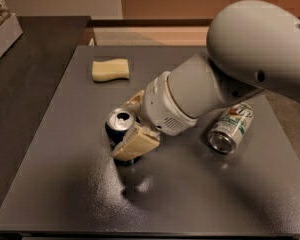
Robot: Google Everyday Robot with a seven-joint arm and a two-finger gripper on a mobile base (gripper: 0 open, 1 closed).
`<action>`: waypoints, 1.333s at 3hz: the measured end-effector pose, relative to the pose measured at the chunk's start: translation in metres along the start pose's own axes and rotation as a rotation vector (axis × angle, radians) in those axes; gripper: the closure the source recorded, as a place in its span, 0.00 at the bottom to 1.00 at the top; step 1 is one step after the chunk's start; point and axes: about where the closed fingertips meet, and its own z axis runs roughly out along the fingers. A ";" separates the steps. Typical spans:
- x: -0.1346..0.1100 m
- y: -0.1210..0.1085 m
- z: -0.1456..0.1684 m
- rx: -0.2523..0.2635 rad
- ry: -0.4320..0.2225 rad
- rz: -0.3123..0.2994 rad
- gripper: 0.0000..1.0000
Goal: Pick pepsi can
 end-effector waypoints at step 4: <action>-0.050 -0.036 -0.063 -0.001 0.019 0.012 1.00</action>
Offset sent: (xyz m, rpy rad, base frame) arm 0.0175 -0.0052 0.0345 0.0348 0.0614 -0.0556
